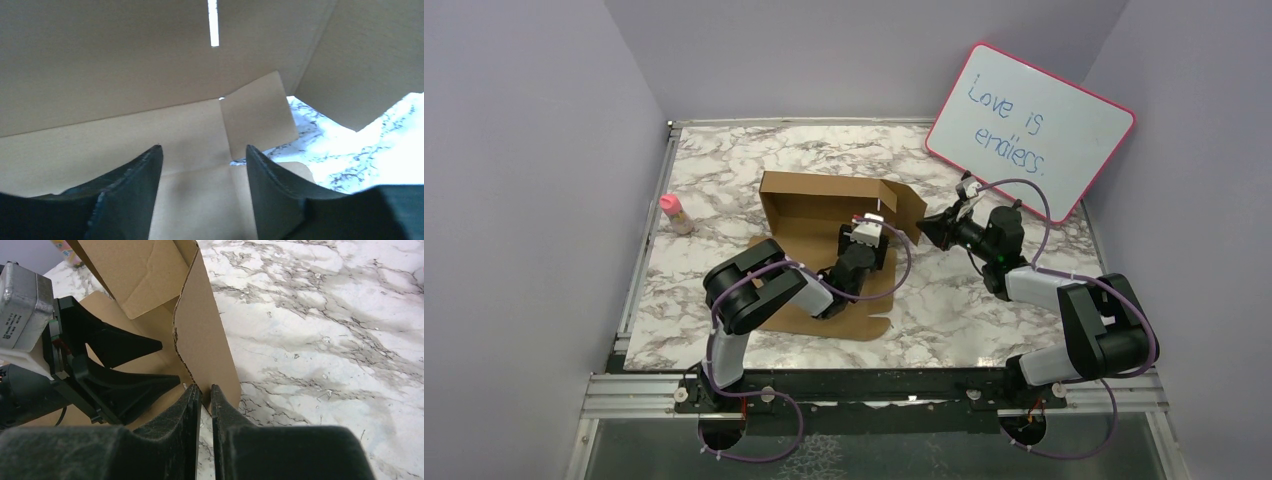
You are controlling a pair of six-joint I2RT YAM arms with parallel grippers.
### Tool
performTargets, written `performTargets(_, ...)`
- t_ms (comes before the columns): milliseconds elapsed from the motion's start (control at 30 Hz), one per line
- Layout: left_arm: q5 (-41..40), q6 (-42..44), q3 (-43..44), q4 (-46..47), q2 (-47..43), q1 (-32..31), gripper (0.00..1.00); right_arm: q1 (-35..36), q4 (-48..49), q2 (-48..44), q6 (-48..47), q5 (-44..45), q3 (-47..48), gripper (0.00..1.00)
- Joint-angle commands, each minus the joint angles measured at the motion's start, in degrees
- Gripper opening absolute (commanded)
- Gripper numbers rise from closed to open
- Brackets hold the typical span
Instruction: Fold the paper box
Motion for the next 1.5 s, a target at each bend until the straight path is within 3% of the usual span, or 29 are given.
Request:
performTargets(0, 7.31, 1.83, -2.83, 8.53, -1.19, -0.07, 0.67, -0.07, 2.53, 0.4, 0.55, -2.32, 0.13, 0.18)
performTargets(133, 11.74, 3.49, -2.84, 11.46, -0.12, -0.14, 0.73, -0.07, 2.85, 0.67, 0.73, -2.55, 0.08, 0.18)
performTargets(467, 12.21, 7.41, 2.05, 11.58, 4.19, -0.18, 0.82, -0.04, 2.87, 1.32, 0.91, -2.84, 0.3, 0.18)
performTargets(667, 4.58, 7.37, 4.18, 9.78, 5.67, -0.16, 0.83, -0.07, 2.86, 1.33, 0.99, -2.91, 0.31, 0.18)
performTargets(833, -0.93, 6.11, 4.73, 9.13, 5.75, -0.08, 0.75, -0.03, 2.82, 1.55, 0.99, -2.95, 0.35, 0.18)
performTargets(1467, -1.6, -0.03, 0.0, 9.22, 0.39, 1.66, 0.51, -0.05, 2.79, 1.72, 1.08, -3.48, 0.62, 0.18)
